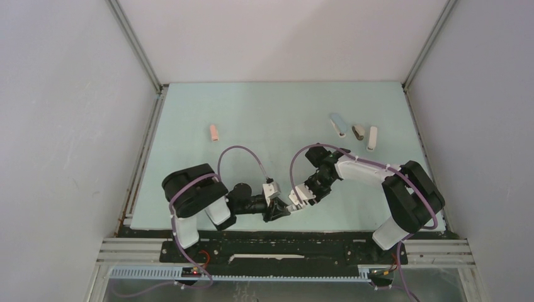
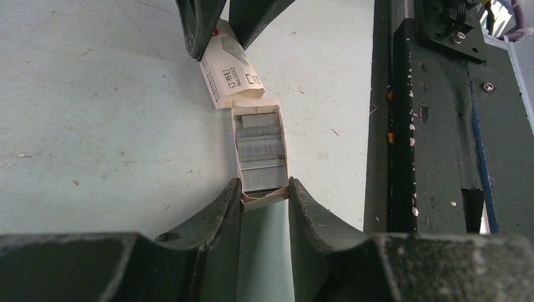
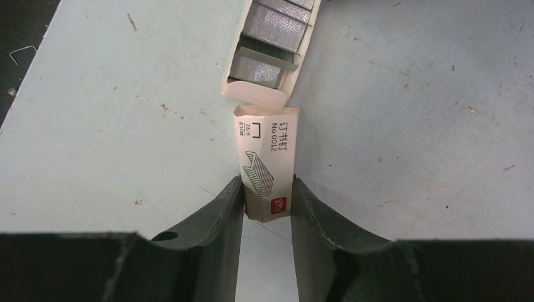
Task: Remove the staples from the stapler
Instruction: Close the staple box at the center of the board.
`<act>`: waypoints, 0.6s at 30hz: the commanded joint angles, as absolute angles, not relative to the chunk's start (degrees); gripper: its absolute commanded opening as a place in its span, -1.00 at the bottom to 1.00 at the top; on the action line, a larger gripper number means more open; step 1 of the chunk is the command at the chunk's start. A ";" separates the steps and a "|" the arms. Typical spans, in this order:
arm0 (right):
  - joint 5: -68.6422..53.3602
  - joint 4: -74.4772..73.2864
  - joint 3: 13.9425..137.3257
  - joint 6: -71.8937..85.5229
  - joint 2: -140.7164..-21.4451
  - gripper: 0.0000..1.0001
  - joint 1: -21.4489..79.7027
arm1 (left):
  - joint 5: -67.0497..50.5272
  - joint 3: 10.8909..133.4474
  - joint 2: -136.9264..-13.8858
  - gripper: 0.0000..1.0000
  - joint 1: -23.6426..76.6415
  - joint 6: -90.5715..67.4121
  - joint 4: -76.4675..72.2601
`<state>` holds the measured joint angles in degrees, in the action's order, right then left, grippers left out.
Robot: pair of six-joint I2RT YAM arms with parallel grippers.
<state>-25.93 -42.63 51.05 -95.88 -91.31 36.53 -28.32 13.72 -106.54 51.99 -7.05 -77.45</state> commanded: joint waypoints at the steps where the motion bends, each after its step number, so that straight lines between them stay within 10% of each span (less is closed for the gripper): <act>1: -27.03 -43.09 50.23 -96.54 -90.31 -0.20 37.36 | -26.69 14.58 -107.05 -0.32 51.88 -6.22 -79.53; 18: -27.02 -42.82 50.36 -95.66 -90.76 -0.19 39.02 | -19.37 14.53 -105.98 -0.33 51.72 -6.01 -78.45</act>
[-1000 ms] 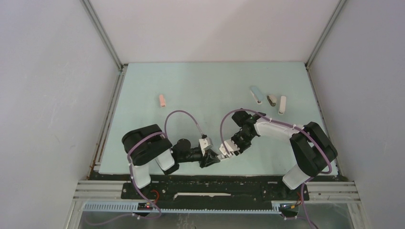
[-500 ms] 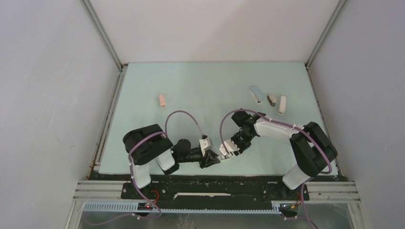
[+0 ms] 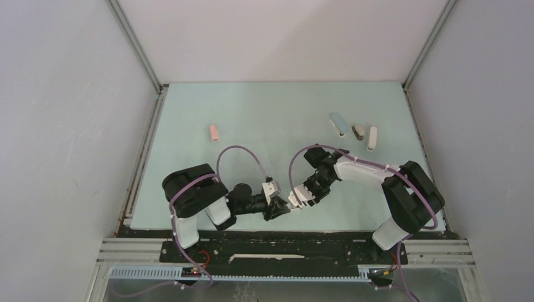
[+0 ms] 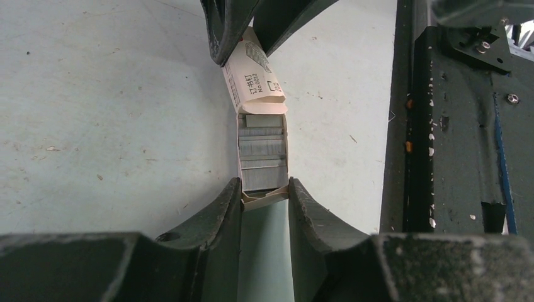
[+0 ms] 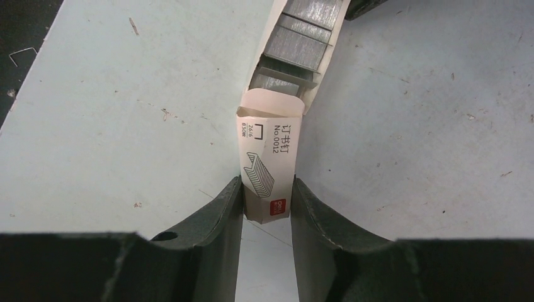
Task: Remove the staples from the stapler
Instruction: Close the staple box at the center of the board.
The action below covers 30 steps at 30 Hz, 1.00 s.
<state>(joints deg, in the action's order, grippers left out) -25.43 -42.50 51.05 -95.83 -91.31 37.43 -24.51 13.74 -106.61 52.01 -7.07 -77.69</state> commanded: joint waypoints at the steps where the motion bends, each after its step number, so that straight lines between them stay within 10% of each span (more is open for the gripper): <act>1: -26.89 -42.71 50.36 -95.37 -90.84 -0.18 39.10 | -18.82 14.23 -105.85 -0.32 51.89 -5.94 -78.66; 30: -25.58 -42.25 53.09 -89.02 -93.83 -0.20 40.60 | -5.45 14.08 -107.92 -0.34 58.10 -7.55 -82.00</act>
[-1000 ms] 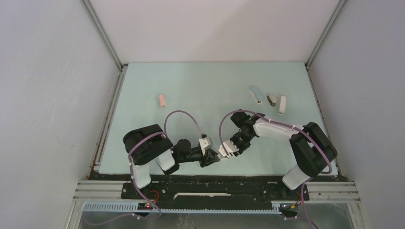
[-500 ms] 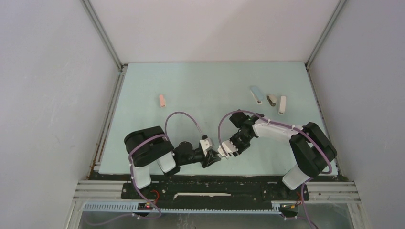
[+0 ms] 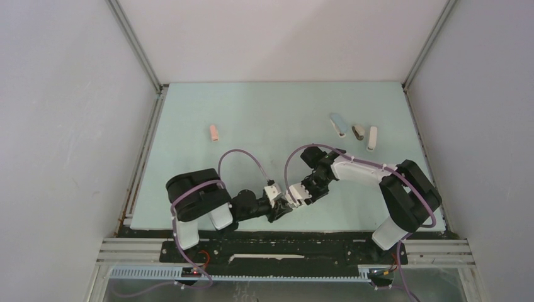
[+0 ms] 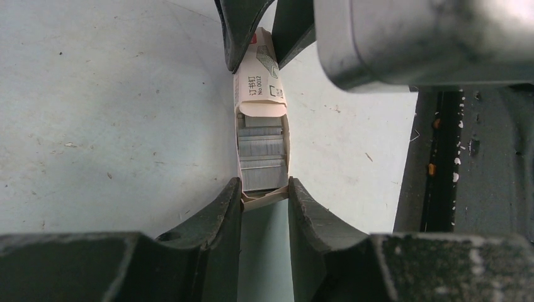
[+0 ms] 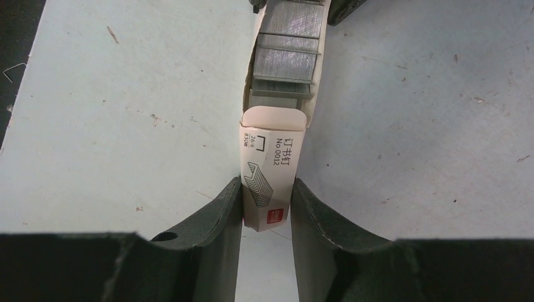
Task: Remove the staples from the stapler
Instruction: Close the staple box at the center of the board.
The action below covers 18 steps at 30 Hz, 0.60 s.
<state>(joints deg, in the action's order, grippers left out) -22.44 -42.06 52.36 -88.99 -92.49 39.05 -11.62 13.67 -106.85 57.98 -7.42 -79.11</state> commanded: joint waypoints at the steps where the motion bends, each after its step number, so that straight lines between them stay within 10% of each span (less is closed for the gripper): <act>1: -25.64 -42.35 53.06 -89.15 -93.79 -0.20 40.60 | -5.11 13.99 -107.91 -0.34 58.05 -7.68 -82.06; 18: -24.76 -41.51 53.08 -87.88 -94.18 -0.18 41.66 | -3.73 13.37 -108.12 -0.35 57.44 -12.03 -85.13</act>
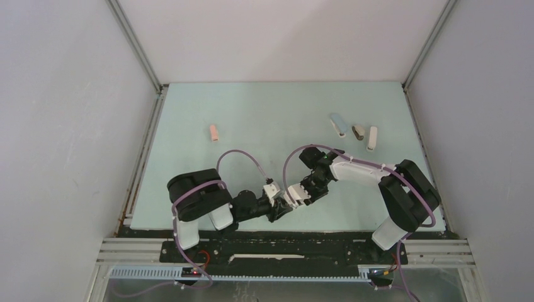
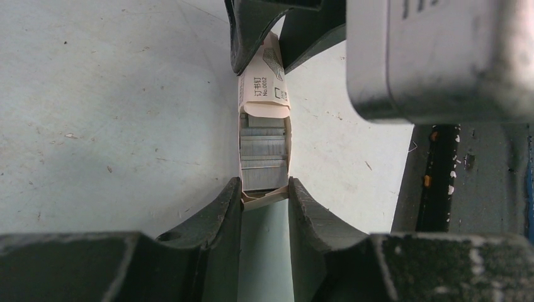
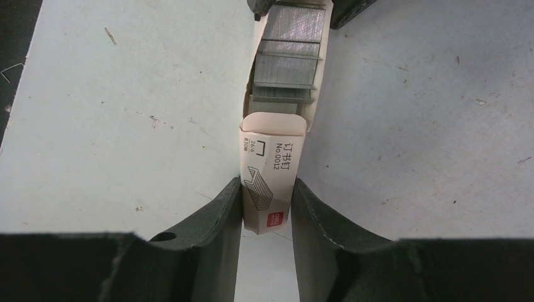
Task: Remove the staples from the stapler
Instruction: Close the staple box at the center of the board.
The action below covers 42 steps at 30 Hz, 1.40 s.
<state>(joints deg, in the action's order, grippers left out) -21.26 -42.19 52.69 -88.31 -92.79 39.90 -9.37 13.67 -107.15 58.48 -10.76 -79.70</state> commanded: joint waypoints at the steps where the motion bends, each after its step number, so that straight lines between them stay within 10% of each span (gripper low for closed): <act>1: -24.78 -41.47 53.09 -87.81 -94.25 -0.18 41.66 | -3.65 13.36 -108.22 -0.35 57.40 -12.19 -85.40; 42: -25.56 -41.96 55.41 -83.91 -96.62 -0.20 42.33 | -1.83 13.17 -107.47 -0.35 57.56 -10.95 -86.25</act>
